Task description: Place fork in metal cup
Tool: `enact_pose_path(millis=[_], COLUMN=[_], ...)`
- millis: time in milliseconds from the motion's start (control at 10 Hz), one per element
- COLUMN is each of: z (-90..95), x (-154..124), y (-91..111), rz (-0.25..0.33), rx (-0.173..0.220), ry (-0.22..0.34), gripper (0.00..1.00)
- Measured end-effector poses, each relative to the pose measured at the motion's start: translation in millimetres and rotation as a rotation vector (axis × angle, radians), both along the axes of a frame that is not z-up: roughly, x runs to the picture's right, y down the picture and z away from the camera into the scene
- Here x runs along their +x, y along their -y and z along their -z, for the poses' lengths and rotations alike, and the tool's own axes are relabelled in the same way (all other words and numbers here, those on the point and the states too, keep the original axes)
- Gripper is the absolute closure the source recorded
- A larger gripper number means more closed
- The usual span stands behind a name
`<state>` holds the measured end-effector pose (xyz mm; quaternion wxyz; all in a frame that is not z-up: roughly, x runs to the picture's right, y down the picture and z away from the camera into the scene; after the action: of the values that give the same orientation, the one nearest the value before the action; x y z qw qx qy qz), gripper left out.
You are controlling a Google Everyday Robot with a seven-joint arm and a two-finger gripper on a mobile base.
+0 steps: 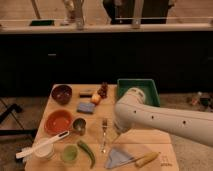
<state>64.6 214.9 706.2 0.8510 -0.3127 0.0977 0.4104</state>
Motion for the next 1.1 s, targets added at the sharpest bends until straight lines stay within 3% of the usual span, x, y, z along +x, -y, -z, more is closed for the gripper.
enact_pose_path(millis=[800,1100], z=[-0.6,-15.2], x=[-1,-33], y=[-1,-20], rz=[-0.008,-0.040], rx=[0.000,-0.021], ry=[0.002,0.027], gripper=[0.20,0.20])
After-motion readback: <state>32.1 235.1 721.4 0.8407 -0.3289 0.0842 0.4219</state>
